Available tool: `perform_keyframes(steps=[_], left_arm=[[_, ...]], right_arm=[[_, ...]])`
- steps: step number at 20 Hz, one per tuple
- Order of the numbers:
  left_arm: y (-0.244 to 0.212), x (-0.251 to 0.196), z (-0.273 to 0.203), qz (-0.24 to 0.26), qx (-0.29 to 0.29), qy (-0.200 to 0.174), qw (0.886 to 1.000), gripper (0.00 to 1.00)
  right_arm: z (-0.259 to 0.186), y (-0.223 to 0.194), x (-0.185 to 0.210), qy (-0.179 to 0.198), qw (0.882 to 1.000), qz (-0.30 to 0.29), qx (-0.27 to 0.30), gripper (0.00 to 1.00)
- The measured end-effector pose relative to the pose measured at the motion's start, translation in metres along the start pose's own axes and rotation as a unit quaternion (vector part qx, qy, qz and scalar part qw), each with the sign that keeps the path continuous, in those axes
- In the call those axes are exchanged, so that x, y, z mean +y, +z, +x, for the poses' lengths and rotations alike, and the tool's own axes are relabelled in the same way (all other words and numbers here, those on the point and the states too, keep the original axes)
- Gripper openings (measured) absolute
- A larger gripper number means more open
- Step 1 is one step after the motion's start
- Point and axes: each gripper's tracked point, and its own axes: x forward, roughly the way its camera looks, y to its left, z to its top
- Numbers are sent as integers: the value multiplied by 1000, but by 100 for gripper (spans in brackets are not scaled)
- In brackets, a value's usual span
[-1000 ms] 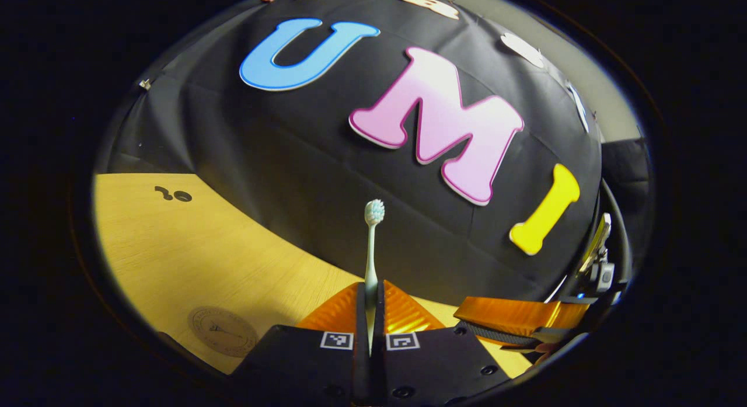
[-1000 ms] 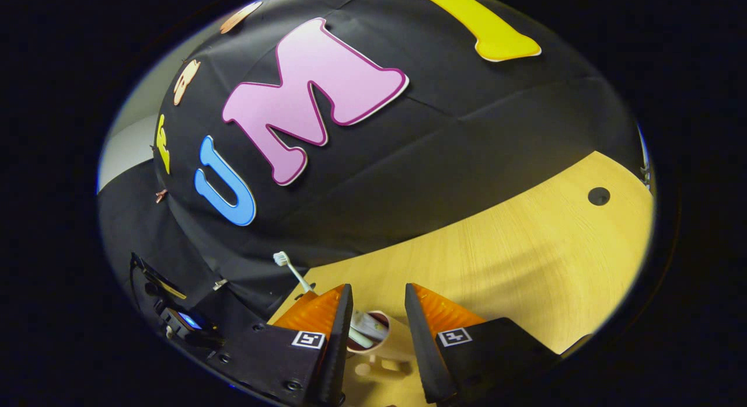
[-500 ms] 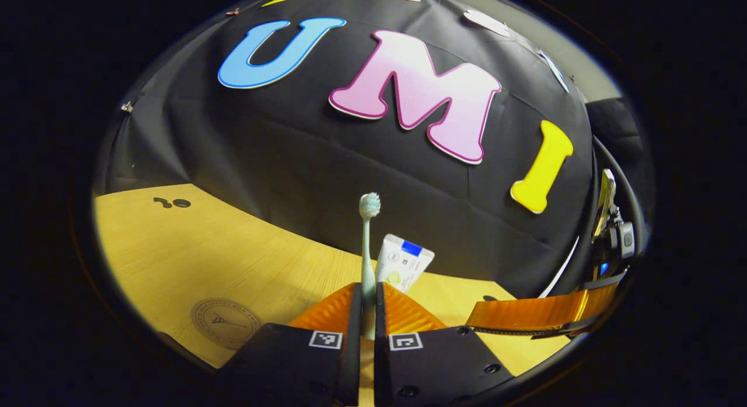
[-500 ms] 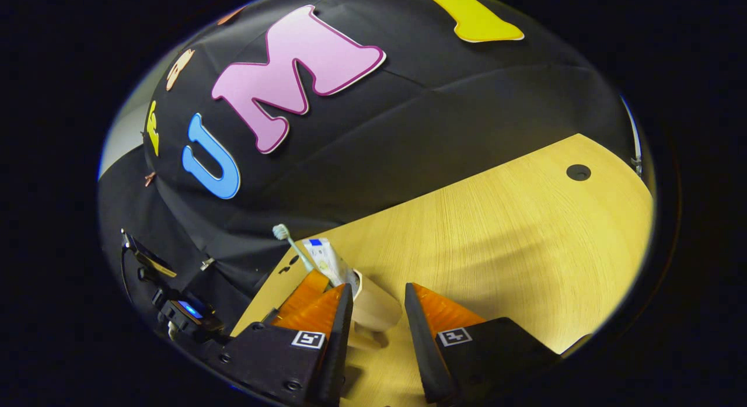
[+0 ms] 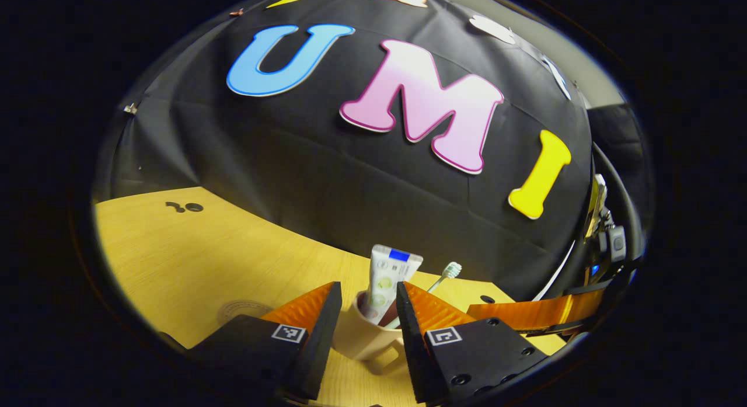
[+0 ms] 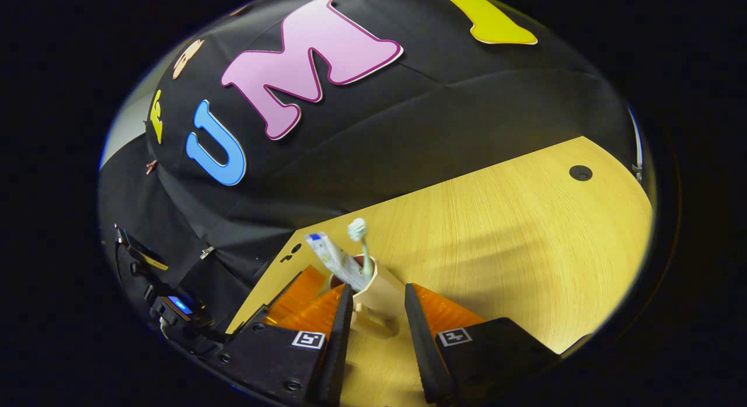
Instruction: Put the toothbrush and toothpaste on the desktop into the cup, then pick up the cup and place it on the coaster on the desktop.
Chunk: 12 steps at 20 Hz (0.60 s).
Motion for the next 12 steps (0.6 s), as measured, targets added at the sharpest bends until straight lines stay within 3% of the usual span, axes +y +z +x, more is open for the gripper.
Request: perform_keyframes(steps=[7, 12], left_arm=[[13, 62, -79, 8, 27, 37, 999, 62], [9, 96, -131, 58, 47, 65, 995, 62]], right_arm=[[8, -33, 16, -38, 993, -95, 64, 55], [27, -59, 21, -79, 969, -202, 118, 56]])
